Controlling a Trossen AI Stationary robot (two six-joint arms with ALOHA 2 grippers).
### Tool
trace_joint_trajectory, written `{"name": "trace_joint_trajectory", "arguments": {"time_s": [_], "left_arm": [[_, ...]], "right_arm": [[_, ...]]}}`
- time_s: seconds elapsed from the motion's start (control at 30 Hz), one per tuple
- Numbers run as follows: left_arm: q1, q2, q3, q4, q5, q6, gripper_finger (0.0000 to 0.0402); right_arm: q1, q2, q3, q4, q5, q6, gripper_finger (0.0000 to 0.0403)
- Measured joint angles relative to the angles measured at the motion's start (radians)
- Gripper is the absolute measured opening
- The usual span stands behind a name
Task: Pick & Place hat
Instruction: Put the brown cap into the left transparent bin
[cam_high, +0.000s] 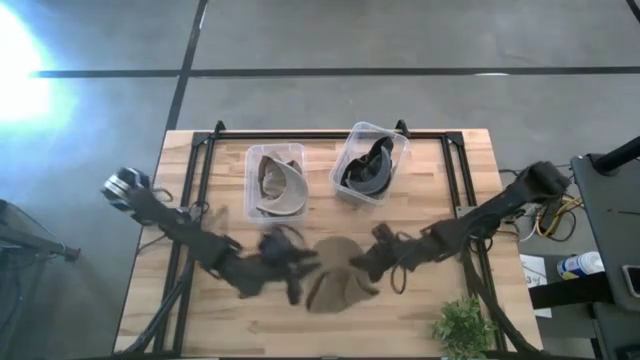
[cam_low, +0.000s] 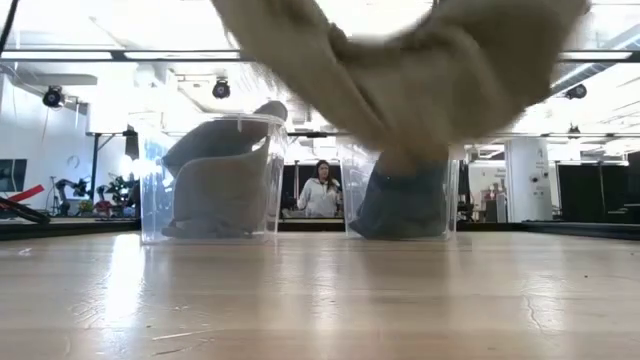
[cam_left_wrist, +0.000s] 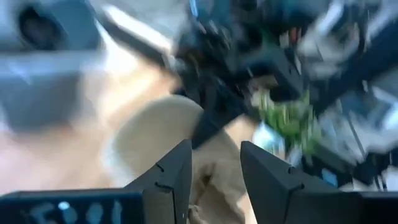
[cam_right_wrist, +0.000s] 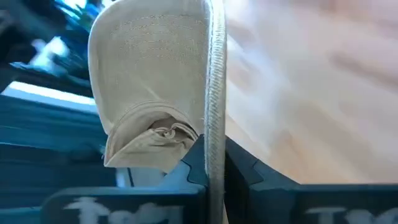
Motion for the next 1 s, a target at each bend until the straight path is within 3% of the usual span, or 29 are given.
{"name": "trace_joint_trajectory", "arguments": {"time_s": [0.07, 0.2, 0.3, 0.43, 0.57, 0.67, 0.8, 1.0], "left_arm": [[-0.03, -0.09, 0.0, -0.02, -0.116, 0.039, 0.0131], [-0.119, -0.233, 0.0, -0.021, -0.371, 0.203, 0.0131], [-0.175, -0.277, -0.002, -0.033, -0.477, 0.382, 0.0131], [-0.19, -0.276, -0.005, -0.043, -0.519, 0.438, 0.0131], [-0.19, -0.259, -0.005, -0.087, -0.531, 0.369, 0.0131], [-0.209, -0.251, -0.005, -0.124, -0.616, 0.333, 0.0131], [-0.283, -0.252, -0.005, -0.17, -0.832, 0.411, 0.0131], [-0.283, -0.295, -0.015, -0.204, -0.842, 0.446, 0.0131]], "right_arm": [[-0.008, -0.051, 0.021, 0.001, 0.069, -0.049, 0.0014], [-0.036, -0.105, 0.082, -0.002, 0.302, -0.123, 0.0014], [-0.099, -0.105, 0.15, 0.0, 0.398, -0.203, 0.0014], [-0.223, -0.04, 0.282, 0.002, 0.375, -0.331, 0.0014], [-0.337, 0.088, 0.451, -0.002, 0.358, -0.397, 0.0014], [-0.398, 0.208, 0.576, -0.009, 0.358, -0.411, 0.0014], [-0.431, 0.378, 0.712, -0.033, 0.358, -0.384, 0.0013], [-0.442, 0.589, 0.867, -0.132, 0.38, -0.315, 0.0013]]}}
